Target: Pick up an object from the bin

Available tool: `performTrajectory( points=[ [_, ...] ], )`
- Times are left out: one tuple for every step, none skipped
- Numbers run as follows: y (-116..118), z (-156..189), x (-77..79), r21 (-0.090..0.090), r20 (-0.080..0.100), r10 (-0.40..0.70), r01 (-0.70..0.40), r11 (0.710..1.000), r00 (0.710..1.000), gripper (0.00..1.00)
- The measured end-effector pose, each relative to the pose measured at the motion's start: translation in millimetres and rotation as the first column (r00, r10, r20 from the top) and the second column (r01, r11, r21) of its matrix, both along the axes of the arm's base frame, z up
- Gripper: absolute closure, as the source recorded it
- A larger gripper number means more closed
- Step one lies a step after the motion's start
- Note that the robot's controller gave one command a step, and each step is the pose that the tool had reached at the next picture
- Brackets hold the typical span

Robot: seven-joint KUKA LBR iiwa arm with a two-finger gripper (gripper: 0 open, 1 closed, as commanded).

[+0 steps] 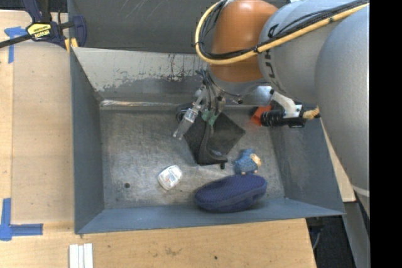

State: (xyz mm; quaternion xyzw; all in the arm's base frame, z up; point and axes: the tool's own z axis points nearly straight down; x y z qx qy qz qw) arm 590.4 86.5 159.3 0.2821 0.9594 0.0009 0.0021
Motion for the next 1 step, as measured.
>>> performTrajectory(
  points=[
    [-0.9, 23.2, -0.3, -0.001, -0.005, 0.003, -0.003, 1.0, 1.0, 1.0]
  ],
)
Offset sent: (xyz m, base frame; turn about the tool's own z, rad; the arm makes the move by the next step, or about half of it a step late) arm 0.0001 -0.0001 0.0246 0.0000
